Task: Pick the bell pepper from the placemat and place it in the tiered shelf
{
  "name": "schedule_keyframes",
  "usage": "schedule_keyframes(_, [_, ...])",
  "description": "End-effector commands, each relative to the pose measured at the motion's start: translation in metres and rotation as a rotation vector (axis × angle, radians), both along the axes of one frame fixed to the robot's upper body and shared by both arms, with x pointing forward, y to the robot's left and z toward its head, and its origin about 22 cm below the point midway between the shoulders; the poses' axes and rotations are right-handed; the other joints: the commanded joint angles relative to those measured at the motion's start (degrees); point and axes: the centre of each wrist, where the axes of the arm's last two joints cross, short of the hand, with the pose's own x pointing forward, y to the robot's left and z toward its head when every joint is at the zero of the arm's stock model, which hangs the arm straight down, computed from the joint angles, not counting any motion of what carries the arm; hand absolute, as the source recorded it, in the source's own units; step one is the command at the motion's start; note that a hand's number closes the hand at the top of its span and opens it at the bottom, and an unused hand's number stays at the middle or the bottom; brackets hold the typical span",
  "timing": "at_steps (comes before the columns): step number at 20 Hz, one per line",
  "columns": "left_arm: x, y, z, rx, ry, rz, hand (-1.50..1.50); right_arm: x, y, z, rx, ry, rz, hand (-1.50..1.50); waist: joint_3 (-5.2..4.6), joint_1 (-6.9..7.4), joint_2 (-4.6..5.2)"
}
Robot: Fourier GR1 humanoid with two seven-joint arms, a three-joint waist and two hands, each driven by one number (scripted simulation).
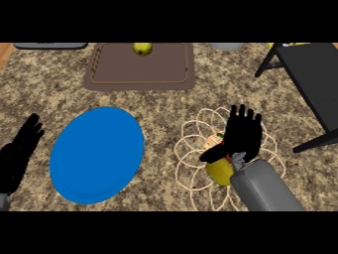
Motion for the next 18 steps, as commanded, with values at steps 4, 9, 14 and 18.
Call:
schedule_keyframes(4, [-0.005,-0.005,0.01,0.007,0.003,-0.01,0.0,0.006,-0.032,-0.021,-0.002,0.029,-0.042,-1.5,0.05,0.09,0.12])
schedule_keyframes(9, [0.016,-0.013,0.024,-0.004,0.006,-0.001,0.0,0.001,-0.026,-0.037,0.023,0.047,-0.012,1.5,0.05,-0.07,0.15])
schedule_keyframes(14, [0.01,0.011,0.016,0.001,0.002,-0.005,0.0,0.004,-0.019,-0.037,-0.035,0.035,0.03,1.5,0.03,-0.04,0.15])
schedule_keyframes(18, [0.001,0.002,0.008,0.005,-0.001,-0.006,0.0,0.004,-0.016,-0.031,-0.076,-0.045,0.067,1.5,0.03,-0.01,0.12])
